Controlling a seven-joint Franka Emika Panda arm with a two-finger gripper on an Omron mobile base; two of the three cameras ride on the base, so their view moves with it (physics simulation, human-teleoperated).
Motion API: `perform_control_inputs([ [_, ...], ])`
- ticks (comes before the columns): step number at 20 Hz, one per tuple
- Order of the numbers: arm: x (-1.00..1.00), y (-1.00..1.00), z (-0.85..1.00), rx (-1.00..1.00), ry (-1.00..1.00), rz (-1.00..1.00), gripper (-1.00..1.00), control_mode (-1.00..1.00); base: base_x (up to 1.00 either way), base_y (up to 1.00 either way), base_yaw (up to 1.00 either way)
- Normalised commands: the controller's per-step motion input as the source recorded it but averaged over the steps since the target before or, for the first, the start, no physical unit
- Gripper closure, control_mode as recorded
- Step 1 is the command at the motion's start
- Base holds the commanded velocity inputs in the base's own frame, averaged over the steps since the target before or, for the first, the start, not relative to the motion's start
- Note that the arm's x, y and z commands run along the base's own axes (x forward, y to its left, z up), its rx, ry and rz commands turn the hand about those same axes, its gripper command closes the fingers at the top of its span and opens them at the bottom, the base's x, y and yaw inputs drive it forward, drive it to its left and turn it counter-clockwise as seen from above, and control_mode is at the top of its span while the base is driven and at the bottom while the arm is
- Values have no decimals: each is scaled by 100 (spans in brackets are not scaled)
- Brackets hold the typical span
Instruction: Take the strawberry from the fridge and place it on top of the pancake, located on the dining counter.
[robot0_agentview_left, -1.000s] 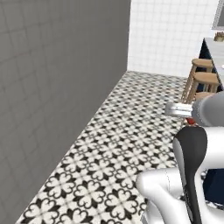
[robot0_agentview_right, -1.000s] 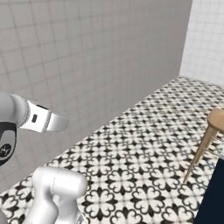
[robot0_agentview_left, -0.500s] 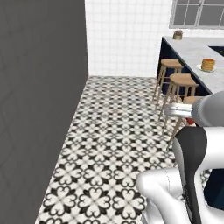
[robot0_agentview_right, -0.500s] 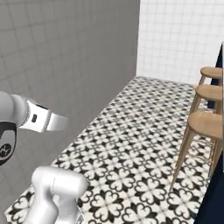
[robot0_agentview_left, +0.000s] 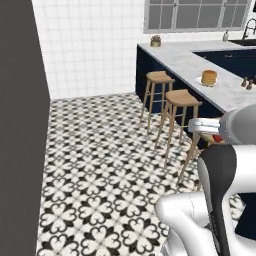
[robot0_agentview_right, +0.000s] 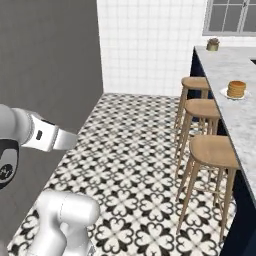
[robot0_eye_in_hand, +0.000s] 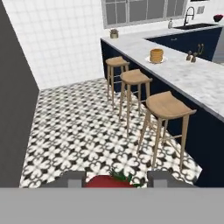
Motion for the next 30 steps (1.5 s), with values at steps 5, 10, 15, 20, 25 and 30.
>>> perform_control_inputs([
  [5,0,0,0,0,0,0,100,100,100,45,-51],
  [10,0,0,0,0,0,0,100,100,100,54,-52],
  [15,0,0,0,0,0,0,100,100,100,74,-54],
  [20,0,0,0,0,0,0,100,100,100,92,-54],
  [25,0,0,0,0,0,0,100,100,99,90,-56],
  [30,0,0,0,0,0,0,100,100,83,85,-62],
])
